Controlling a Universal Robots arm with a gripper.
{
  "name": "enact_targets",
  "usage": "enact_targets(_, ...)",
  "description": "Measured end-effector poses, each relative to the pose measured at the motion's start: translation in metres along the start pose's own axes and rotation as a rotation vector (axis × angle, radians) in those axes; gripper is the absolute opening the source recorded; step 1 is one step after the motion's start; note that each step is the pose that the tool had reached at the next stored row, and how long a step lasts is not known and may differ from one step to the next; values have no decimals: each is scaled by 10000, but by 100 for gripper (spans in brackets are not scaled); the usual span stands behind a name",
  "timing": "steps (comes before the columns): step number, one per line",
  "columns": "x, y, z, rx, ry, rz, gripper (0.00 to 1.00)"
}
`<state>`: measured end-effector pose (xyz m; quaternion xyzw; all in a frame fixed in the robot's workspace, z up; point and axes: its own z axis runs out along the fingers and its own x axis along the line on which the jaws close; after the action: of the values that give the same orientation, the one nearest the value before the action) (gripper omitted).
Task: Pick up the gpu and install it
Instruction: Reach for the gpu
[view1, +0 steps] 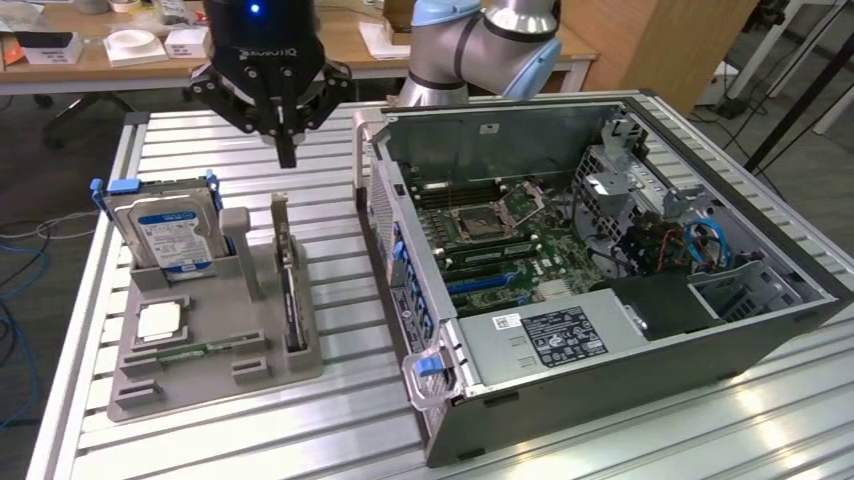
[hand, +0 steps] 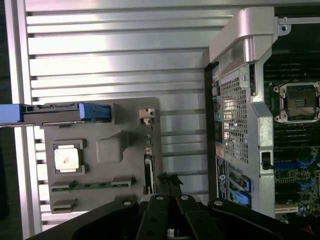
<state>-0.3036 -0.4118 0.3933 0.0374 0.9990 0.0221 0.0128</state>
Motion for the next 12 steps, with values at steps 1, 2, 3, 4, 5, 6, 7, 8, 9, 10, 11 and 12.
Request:
enact_targets(1,8,-10,-1,0,0,0,11)
enact_targets(2,16,-20,-2,1,1,0,11)
enact_targets(3,25,-29,-2,0,0,1,11)
enact_targets(4,33,-38,-3,0,0,1,11)
enact_targets(5,41,-45,-3,0,0,0,11)
enact_targets(6,49,-52,-4,1,0,0,11)
enact_targets(7,59,-57,-4,0,0,0,11)
enact_targets(8,67,-60,-5,1,0,0,11)
enact_targets(9,75,-64,-5,1,0,-1,11)
enact_targets(10,82,-66,-5,0,0,0,11)
enact_targets(11,87,-68,-5,0,0,-1,11)
enact_targets(12,88,-67,-5,0,-1,-1,11)
